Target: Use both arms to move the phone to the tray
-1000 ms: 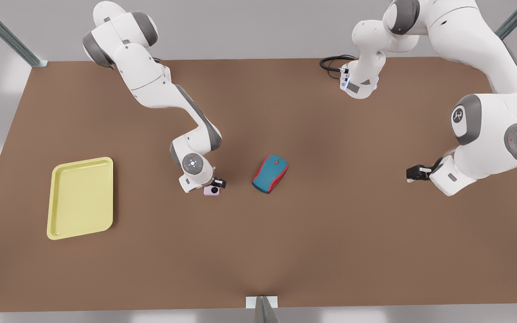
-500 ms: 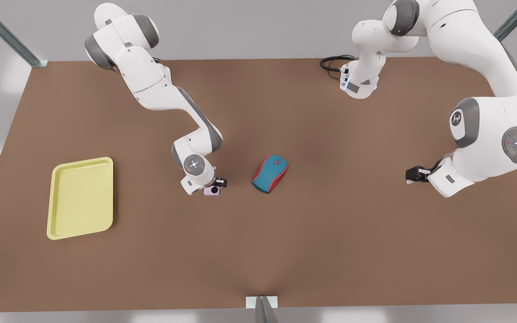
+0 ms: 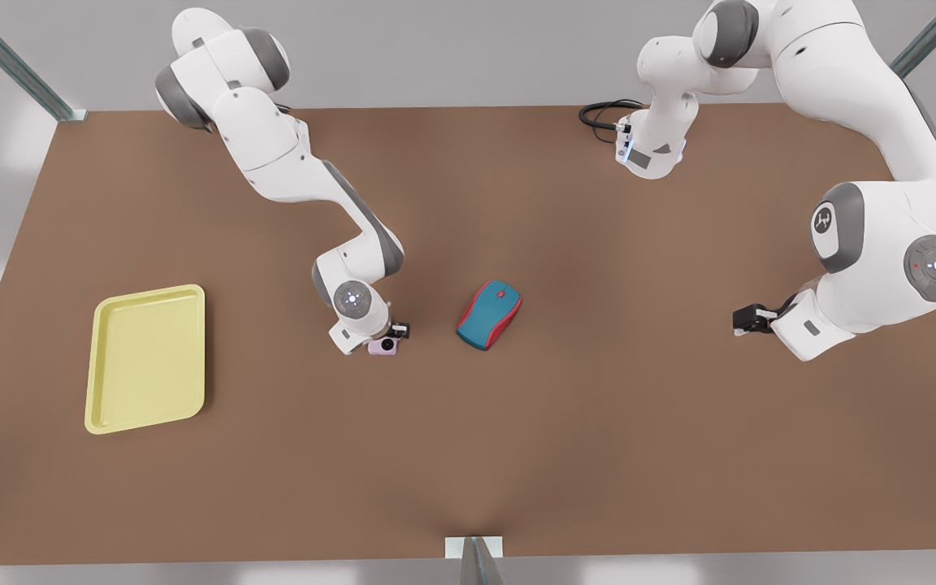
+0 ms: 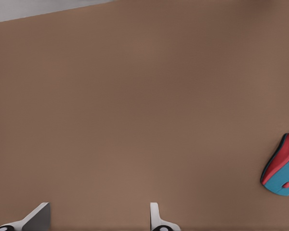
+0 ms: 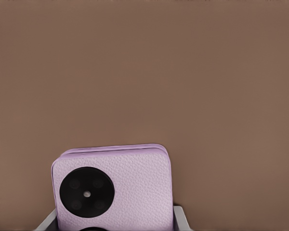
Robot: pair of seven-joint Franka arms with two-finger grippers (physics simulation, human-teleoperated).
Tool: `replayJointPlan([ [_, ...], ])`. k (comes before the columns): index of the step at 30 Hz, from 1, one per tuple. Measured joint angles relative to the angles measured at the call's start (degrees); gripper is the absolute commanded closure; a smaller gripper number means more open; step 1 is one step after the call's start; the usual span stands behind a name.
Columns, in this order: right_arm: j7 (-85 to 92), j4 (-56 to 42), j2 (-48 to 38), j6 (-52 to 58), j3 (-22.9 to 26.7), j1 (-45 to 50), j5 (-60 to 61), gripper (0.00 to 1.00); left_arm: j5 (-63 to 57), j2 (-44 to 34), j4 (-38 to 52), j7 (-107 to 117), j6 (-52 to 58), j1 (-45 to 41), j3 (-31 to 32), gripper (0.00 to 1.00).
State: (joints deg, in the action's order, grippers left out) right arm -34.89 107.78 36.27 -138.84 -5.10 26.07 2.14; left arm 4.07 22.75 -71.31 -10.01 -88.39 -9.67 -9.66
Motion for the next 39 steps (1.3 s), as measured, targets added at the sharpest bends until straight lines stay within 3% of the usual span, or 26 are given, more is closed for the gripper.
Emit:
replayJointPlan([
  [4, 1.24, 1.78, -4.30, 0.83, 0.31, -2.44, 0.06, 0.22, 0.10, -0.59, 0.00, -0.04, 0.08, -0.06, 0.01, 0.00],
  [10, 7.38, 13.87, -16.79, 3.62, 0.59, -18.45, 0.09, 0.22, -0.01, -1.53, -0.01, 0.53, 0.61, -0.39, 0.09, 0.00],
  [15, 18.27, 17.81, -17.88, 4.35, 9.58, -29.23, 0.10, 0.22, -0.20, -1.86, -0.10, 0.99, 1.30, -0.69, 0.09, 0.00],
  [20, 31.48, 16.31, -17.78, 4.49, 18.82, -31.03, -1.18, 0.22, -0.25, -1.93, -0.09, 1.34, 1.61, -0.70, 0.09, 0.00],
  [22, 36.84, 15.09, -16.70, 4.50, 20.33, -33.71, -1.81, 0.22, -0.28, -1.93, -0.09, 1.46, 1.64, -0.70, 0.09, 0.00],
  [24, 41.62, 14.36, -15.67, 4.49, 20.82, -34.46, -2.34, 0.00, -0.31, -1.94, -0.09, 1.57, 1.68, -0.70, 0.09, 0.00],
  [31, 54.45, 8.73, -18.54, 6.45, 20.19, -33.97, -3.44, 0.00, -0.43, -1.83, -0.09, 1.86, 1.62, -0.70, 0.09, 0.00],
  [35, 56.52, -8.01, -24.39, 19.45, 12.48, -29.97, -5.51, 0.00, -0.50, -2.00, 0.03, 2.01, 1.62, -0.69, -0.06, 0.00],
  [37, 55.76, -16.52, -26.13, 27.33, 6.16, -28.93, -6.16, 0.00, -0.54, -2.02, 0.01, 2.08, 1.59, -0.70, -0.08, 0.00],
  [39, 54.92, -22.88, -26.15, 34.27, 3.52, -27.23, -6.56, 0.00, -0.57, -2.02, 0.00, 2.15, 1.58, -0.70, -0.08, 0.00],
])
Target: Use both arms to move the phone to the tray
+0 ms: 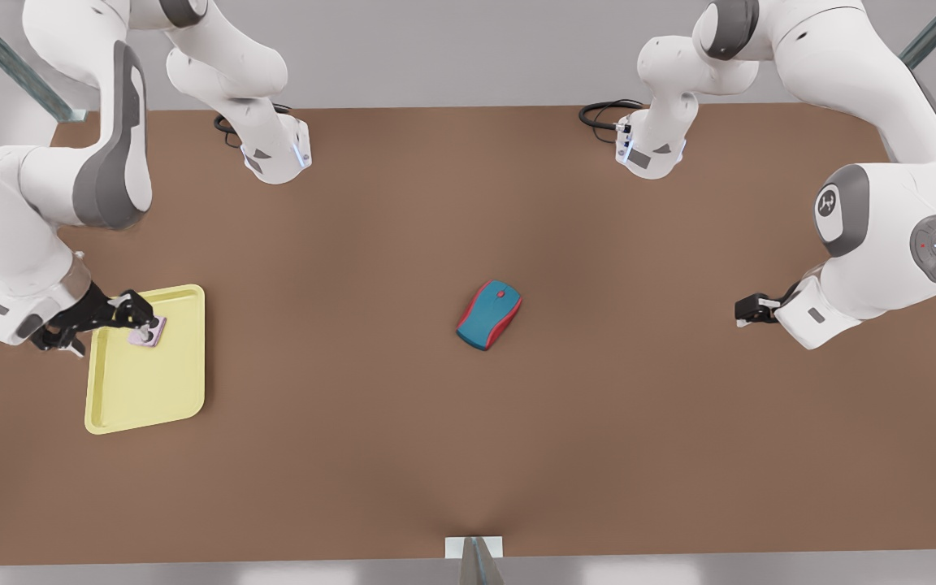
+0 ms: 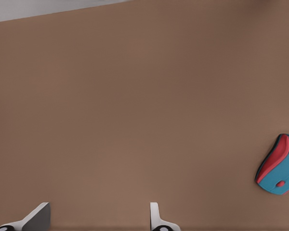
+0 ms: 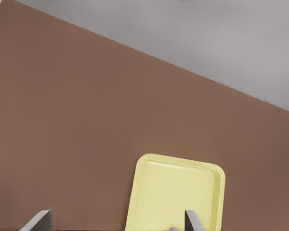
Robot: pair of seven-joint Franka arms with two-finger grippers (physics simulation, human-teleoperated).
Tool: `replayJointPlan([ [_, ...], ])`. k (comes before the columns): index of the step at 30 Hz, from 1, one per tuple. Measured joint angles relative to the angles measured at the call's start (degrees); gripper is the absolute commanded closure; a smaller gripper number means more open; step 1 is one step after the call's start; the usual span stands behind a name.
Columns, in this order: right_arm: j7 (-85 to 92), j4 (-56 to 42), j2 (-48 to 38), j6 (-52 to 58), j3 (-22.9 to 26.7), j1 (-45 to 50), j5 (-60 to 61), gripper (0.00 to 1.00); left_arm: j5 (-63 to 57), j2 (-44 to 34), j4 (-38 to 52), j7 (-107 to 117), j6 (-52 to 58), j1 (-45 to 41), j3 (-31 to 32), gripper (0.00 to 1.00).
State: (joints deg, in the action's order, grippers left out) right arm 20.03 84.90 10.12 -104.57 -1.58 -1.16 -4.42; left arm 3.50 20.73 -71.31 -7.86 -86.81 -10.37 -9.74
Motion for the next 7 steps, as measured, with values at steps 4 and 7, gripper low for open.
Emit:
replayJointPlan([
  [4, -1.63, -4.85, 2.65, 9.49, -0.51, -1.71, -0.48, 0.00, -0.03, 0.00, 0.00, 0.13, 0.01, 0.00, 0.00, 0.00],
  [7, -2.64, -5.72, 3.45, 13.50, -0.52, -1.88, -0.62, 0.00, -0.03, 0.00, 0.03, 0.21, 0.03, 0.00, 0.00, 0.00],
])
